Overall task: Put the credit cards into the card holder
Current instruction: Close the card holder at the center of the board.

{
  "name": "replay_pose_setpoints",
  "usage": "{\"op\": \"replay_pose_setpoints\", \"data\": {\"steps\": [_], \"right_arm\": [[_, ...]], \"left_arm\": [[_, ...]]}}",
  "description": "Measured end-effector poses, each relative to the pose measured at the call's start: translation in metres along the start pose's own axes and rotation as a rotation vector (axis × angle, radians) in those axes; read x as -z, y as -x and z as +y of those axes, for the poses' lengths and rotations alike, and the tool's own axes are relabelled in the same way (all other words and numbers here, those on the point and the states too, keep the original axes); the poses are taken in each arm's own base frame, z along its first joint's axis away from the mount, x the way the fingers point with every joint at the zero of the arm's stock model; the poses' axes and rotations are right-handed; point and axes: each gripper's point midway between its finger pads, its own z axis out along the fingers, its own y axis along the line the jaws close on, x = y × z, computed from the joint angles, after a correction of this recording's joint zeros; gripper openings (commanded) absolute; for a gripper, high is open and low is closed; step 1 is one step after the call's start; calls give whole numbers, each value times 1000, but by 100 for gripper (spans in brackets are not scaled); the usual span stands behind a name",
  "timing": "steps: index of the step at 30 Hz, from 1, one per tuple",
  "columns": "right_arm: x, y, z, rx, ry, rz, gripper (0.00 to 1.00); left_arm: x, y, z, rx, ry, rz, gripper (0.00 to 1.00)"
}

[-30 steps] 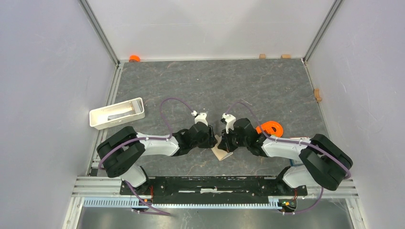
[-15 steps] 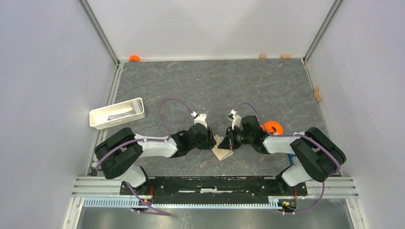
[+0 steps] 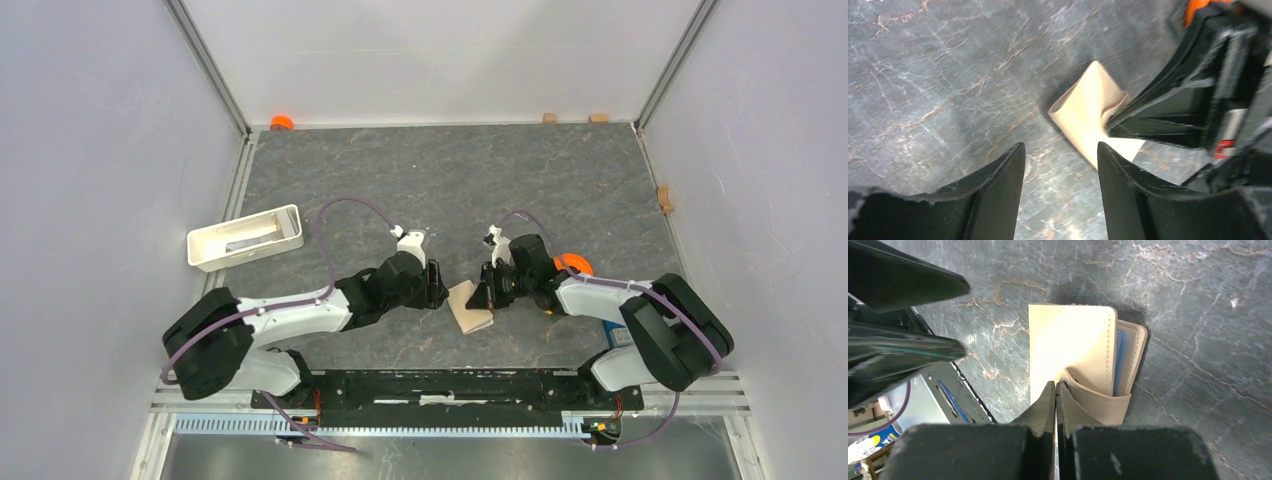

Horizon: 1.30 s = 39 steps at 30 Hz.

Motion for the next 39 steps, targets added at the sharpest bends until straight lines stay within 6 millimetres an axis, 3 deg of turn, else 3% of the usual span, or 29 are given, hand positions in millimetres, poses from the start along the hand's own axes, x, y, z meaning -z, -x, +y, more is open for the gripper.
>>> {"op": "replay_pose_setpoints", "data": {"steps": [4, 9, 13, 21, 32, 39], "right_arm": [[8, -2, -2, 13, -22, 20, 6], [22, -10, 0, 38, -45, 48, 14], [35, -5, 4, 68, -74, 43, 23], [49, 13, -3, 156, -193, -1, 42], [41, 30, 1, 354, -434, -25, 45], [28, 26, 0, 428, -555, 33, 47]], "left_arm": [[6, 11, -11, 62, -43, -40, 62], [-8, -15, -7, 129, -40, 33, 62], [-18, -37, -3, 162, -28, 94, 62], [-25, -37, -17, 221, -81, 78, 63], [-32, -34, -22, 258, -96, 61, 57], [-35, -34, -23, 268, -102, 56, 55]]}}
